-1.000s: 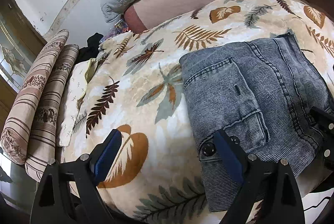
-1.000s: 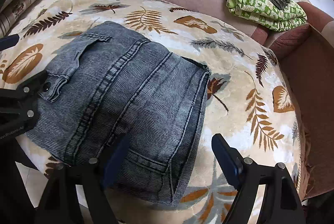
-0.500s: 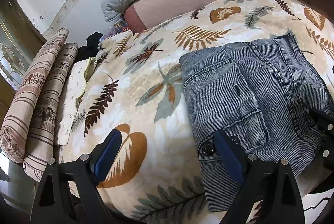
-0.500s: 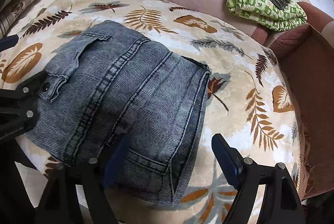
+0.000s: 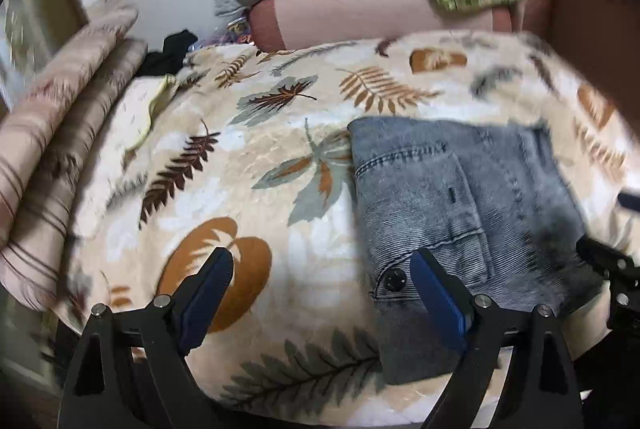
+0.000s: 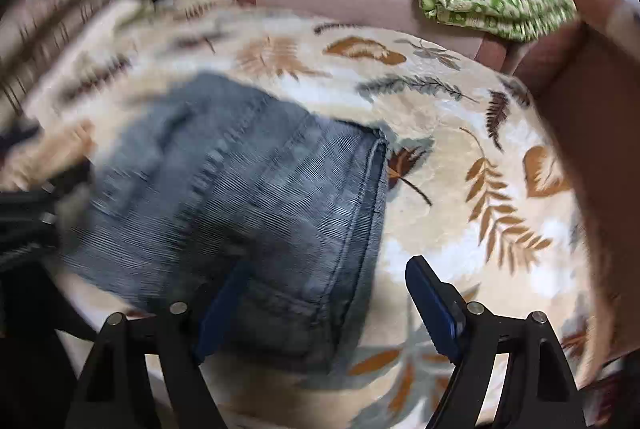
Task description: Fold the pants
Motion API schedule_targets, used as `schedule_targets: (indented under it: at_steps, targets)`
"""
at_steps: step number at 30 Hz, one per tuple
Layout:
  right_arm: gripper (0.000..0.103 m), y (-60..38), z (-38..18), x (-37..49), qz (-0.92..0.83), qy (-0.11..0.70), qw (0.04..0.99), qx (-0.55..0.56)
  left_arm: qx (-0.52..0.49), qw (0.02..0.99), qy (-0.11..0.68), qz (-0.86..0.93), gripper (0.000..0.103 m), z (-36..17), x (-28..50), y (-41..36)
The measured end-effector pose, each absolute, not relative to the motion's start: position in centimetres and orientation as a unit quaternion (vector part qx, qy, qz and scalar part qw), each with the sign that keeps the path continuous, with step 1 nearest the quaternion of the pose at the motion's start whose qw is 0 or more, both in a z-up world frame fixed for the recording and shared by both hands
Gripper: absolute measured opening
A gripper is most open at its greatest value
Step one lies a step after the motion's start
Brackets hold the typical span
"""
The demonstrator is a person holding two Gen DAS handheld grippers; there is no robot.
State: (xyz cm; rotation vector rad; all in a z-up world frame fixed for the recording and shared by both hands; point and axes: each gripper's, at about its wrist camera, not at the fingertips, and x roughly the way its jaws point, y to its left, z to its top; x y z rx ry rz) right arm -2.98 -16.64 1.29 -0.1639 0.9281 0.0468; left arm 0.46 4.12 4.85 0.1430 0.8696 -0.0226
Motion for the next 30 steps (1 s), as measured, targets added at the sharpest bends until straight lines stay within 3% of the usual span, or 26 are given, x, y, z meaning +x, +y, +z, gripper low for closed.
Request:
schedule_targets:
  at_steps: [4, 6, 7, 12, 18, 21, 23, 25, 30]
  targets:
    - [0.085, -17.9, 0.7, -3.7, 0.082, 0.461, 0.883, 0.022, -0.031, 0.88, 0.471, -0.051, 0.091, 3.0, 1.3, 5.5]
    - [0.09, -18.1, -2.5, -2.5, 0.077, 0.515, 0.853, 0.024, 0.018, 0.856, 0.514, -0.051, 0.092, 0.1, 2.0, 4.2]
    - [0.09, -18.4, -3.0, -2.4, 0.079, 0.522, 0.849, 0.037, 0.042, 0.869, 0.491, -0.052, 0.092, 0.0, 1.5, 3.7]
    - [0.09, -18.7, 1.4, -2.1, 0.075, 0.492, 0.867, 0.035, 0.032, 0.884, 0.461, -0.069, 0.092, 2.3, 0.9, 3.1]
    - [0.09, -18.7, 5.5, 4.0, 0.203, 0.45, 0.852, 0.176, 0.026, 0.873, 0.482, -0.073, 0.092, 1.2, 1.0, 2.9]
    - [0.09, -19.3, 1.9, 8.7, 0.228, 0.485, 0.803, 0.26, 0.022, 0.871, 0.485, -0.077, 0.092, 1.2, 1.1, 3.6]
    - [0.083, -20.5, -3.1, 11.1, 0.193, 0.54, 0.761, 0.302, 0.019, 0.871, 0.486, -0.075, 0.092, 1.1, 1.1, 3.6]
    - [0.083, -21.3, -4.4, 11.1, 0.199, 0.527, 0.754, 0.338, 0.024, 0.872, 0.484, -0.076, 0.092, 1.1, 1.1, 3.6]
    - [0.083, -19.8, -0.4, 7.7, 0.192, 0.517, 0.789, 0.272, 0.02, 0.871, 0.486, -0.074, 0.092, 0.9, 1.3, 3.7]
